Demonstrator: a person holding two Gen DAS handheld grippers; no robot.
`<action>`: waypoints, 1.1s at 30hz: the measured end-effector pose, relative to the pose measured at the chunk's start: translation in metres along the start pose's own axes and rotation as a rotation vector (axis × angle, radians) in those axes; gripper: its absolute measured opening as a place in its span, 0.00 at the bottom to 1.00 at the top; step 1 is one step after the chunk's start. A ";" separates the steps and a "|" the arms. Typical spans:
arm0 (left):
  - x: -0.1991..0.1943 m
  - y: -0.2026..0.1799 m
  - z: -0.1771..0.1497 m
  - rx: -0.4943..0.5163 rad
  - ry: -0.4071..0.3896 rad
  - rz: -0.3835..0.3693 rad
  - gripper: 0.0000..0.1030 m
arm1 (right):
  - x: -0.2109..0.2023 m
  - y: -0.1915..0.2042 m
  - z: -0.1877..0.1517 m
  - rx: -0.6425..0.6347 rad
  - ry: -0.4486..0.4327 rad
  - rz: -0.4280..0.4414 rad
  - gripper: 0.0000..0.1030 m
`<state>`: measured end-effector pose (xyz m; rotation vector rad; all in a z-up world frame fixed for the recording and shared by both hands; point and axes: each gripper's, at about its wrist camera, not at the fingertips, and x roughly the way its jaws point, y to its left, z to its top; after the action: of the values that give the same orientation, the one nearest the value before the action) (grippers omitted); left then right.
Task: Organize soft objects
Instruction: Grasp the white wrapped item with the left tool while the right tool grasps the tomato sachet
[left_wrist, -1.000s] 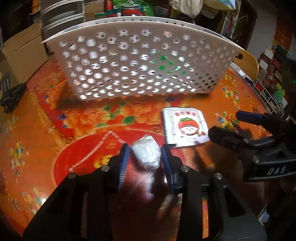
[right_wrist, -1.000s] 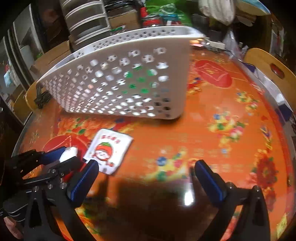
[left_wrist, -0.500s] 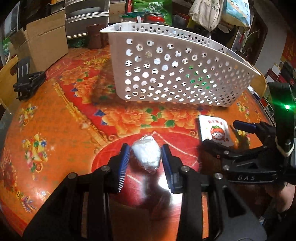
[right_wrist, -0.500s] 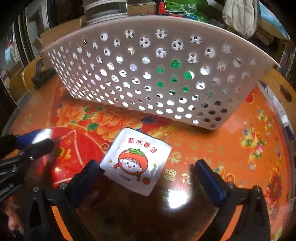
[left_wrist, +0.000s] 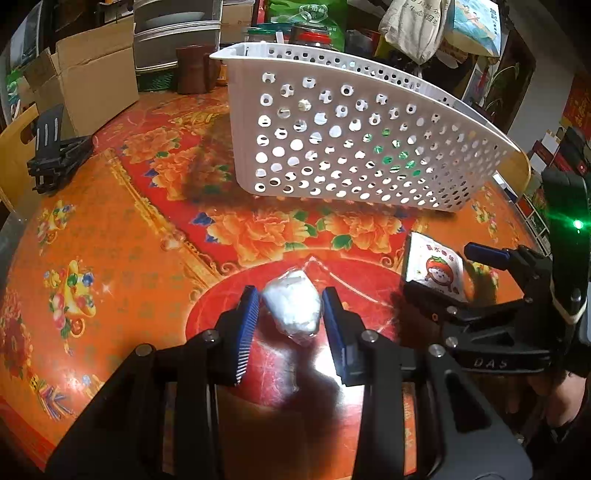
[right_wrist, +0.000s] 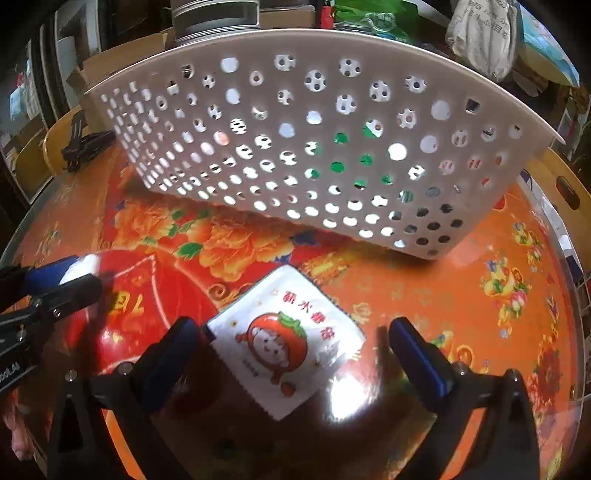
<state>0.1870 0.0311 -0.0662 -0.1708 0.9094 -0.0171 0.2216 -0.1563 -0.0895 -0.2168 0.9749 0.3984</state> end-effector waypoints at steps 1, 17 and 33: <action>0.000 -0.001 0.000 0.000 -0.001 -0.001 0.32 | -0.001 0.000 -0.003 -0.002 -0.003 0.000 0.97; -0.004 -0.008 -0.001 0.013 -0.004 -0.003 0.32 | -0.020 -0.008 -0.012 0.016 -0.080 0.033 0.29; -0.016 -0.003 -0.001 0.014 -0.029 -0.008 0.32 | -0.069 -0.035 -0.035 0.050 -0.173 0.115 0.12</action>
<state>0.1764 0.0292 -0.0535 -0.1610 0.8799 -0.0289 0.1752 -0.2167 -0.0507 -0.0798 0.8285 0.4898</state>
